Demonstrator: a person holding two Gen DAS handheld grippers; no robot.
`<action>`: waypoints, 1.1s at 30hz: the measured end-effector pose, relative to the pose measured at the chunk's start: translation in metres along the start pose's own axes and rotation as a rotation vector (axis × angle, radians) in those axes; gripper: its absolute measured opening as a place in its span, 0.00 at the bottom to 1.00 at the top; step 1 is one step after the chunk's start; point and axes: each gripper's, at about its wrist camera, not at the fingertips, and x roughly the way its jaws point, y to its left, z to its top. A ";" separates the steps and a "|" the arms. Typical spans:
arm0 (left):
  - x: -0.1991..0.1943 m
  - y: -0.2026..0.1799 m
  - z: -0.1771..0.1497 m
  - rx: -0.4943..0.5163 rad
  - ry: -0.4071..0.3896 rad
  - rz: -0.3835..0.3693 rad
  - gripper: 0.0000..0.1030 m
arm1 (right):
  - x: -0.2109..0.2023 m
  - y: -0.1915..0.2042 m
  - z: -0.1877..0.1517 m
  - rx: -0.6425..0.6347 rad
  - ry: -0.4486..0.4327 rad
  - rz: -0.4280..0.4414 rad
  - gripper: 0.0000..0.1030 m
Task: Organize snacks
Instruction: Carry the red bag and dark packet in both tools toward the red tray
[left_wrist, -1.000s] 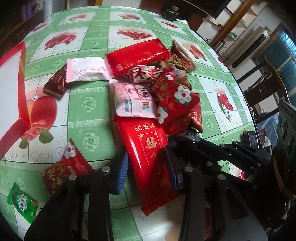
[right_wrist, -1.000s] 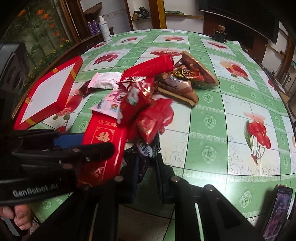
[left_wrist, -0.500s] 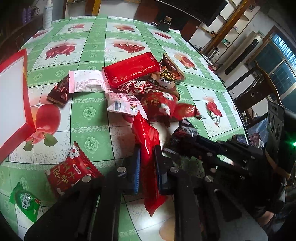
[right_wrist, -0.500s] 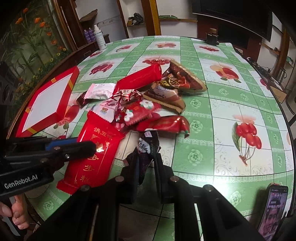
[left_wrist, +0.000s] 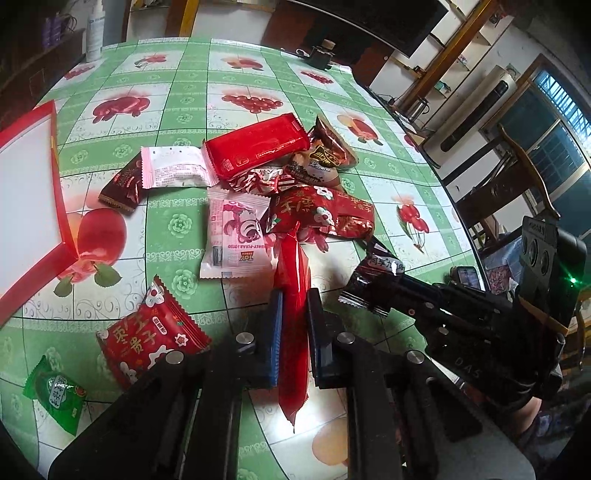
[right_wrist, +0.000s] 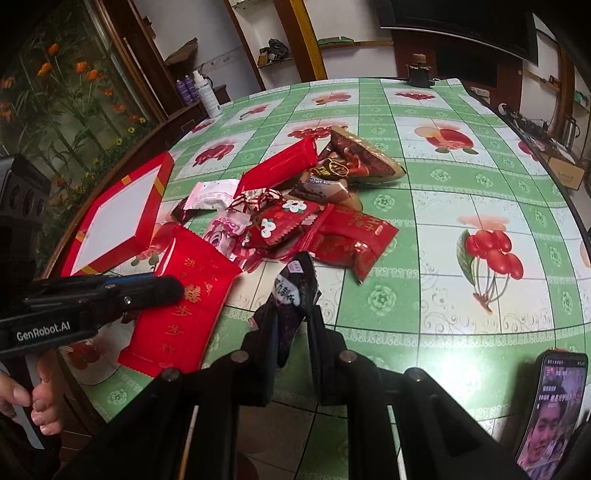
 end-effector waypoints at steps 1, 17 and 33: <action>-0.001 -0.001 0.000 0.002 -0.001 -0.001 0.11 | -0.002 -0.002 0.000 0.006 -0.003 0.004 0.17; -0.017 -0.003 0.000 0.009 -0.042 -0.018 0.10 | -0.009 0.007 0.003 0.002 -0.023 0.016 0.17; -0.050 -0.007 0.007 0.020 -0.117 -0.025 0.10 | -0.019 0.025 0.017 -0.031 -0.053 0.021 0.17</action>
